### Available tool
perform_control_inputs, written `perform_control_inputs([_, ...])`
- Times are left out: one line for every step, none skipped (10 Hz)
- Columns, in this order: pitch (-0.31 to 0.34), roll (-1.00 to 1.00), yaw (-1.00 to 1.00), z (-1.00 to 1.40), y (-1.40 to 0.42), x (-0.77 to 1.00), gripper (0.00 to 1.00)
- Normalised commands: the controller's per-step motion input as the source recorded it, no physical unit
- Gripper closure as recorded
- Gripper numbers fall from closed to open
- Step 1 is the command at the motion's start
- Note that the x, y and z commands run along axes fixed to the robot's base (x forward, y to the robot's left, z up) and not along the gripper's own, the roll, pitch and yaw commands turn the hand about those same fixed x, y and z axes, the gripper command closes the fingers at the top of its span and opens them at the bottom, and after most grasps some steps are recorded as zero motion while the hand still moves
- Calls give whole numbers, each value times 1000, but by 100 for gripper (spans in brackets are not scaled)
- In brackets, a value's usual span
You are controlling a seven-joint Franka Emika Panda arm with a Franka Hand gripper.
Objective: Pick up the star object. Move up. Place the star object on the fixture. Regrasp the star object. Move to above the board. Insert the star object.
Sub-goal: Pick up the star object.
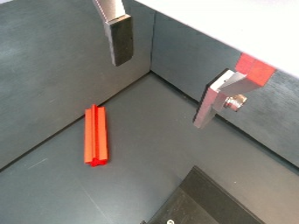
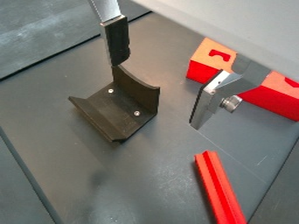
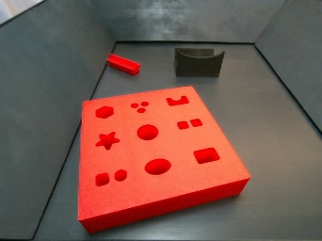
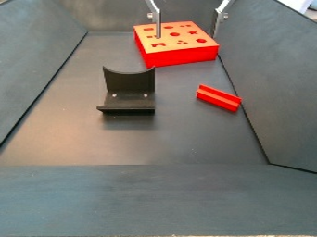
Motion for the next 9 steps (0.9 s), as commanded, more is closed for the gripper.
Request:
perform_control_inputs([-60, 0, 0, 0, -123, -443, 0])
perform_control_inputs([-47, -36, 337, -146, -211, -603, 0])
perform_control_inputs([-7, -47, 623, -191, -211, -531, 0])
perform_control_inputs([0, -9, 826, -226, -163, -303, 0])
perform_control_inputs([0, 0, 994, -303, -134, -114, 0])
perform_control_inputs([0, 16, 1000, -451, -103, -66, 0])
perform_control_inputs([0, 43, 986, -577, -157, -71, 0])
perform_control_inputs([0, 44, 880, -649, -234, -94, 0])
perform_control_inputs([0, 71, 874, -760, -234, -97, 0])
